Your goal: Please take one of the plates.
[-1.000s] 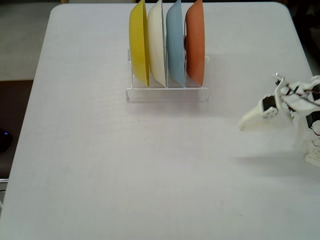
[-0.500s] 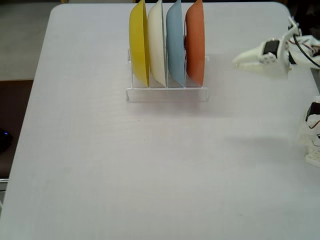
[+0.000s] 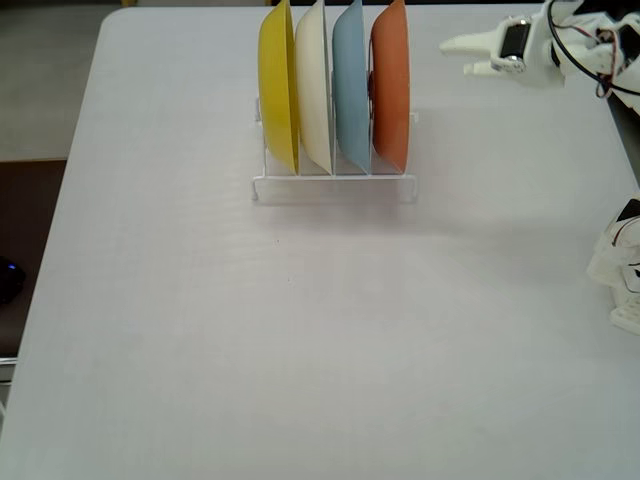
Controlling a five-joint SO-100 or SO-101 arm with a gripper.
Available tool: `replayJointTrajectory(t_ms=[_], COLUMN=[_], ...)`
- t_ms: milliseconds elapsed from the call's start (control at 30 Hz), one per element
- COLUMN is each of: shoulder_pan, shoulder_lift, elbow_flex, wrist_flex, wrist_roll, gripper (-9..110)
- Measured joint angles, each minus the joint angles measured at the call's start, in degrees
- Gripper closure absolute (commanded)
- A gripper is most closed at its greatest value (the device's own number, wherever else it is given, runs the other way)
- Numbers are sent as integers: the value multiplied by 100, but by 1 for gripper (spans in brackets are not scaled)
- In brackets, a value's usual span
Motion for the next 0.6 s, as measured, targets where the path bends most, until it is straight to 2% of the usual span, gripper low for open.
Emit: replayJointTrajectory(t_ms=[233, 600], shoulder_pan=[185, 185], shoulder_lift=[-1213, -2487], elbow_flex=[-1151, -2435], wrist_flex=[97, 246], wrist_roll=[-325, -782], gripper=[68, 67])
